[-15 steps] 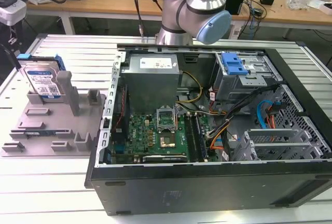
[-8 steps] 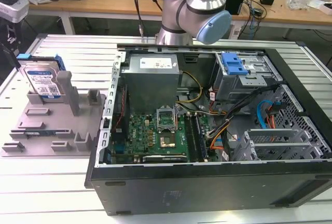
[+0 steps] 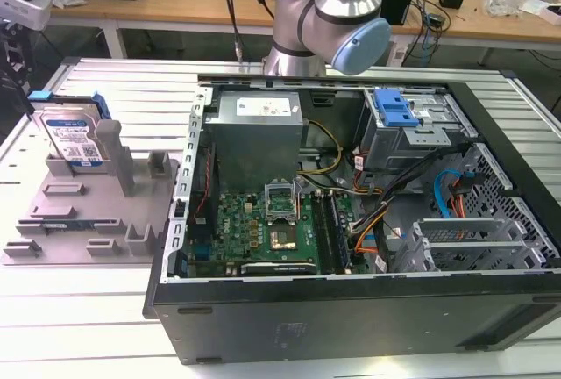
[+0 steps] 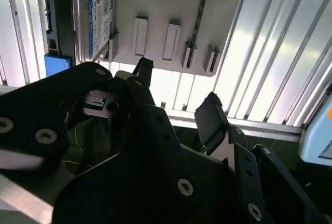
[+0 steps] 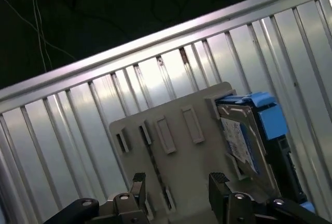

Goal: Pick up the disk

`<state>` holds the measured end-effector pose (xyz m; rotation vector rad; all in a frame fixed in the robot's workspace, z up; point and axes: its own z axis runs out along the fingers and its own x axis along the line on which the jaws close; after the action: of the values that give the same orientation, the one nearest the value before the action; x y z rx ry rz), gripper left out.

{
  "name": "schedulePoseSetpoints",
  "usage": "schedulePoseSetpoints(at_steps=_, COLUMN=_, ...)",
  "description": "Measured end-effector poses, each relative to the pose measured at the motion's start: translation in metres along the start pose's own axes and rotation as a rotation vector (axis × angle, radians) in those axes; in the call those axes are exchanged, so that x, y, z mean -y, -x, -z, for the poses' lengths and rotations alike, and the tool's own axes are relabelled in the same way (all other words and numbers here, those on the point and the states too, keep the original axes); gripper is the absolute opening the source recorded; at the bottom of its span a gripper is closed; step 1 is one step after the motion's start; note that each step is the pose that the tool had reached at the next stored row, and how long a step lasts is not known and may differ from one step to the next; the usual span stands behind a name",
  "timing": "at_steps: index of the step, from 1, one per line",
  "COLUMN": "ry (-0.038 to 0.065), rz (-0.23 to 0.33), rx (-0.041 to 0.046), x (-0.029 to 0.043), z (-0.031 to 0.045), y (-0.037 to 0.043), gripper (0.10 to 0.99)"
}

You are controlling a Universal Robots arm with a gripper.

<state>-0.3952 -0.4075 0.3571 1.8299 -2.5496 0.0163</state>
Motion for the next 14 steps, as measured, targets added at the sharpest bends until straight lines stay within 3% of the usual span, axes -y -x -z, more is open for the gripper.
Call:
schedulePoseSetpoints(at_steps=2, ry=-0.011, rz=0.042, rx=0.0041, x=0.0001, z=-0.0002, y=0.0, gripper=0.604)
schedulePoseSetpoints(at_steps=7, ry=-0.013, rz=0.182, rx=0.0059, x=0.0004, z=-0.0008, y=0.0002, gripper=0.604)
schedulePoseSetpoints(at_steps=10, ry=-0.013, rz=0.237, rx=0.0067, x=0.0013, z=-0.0011, y=0.0005, gripper=0.604)
schedulePoseSetpoints(at_steps=14, ry=-0.013, rz=0.245, rx=0.0066, x=0.0013, z=-0.0011, y=0.0019, gripper=0.604)
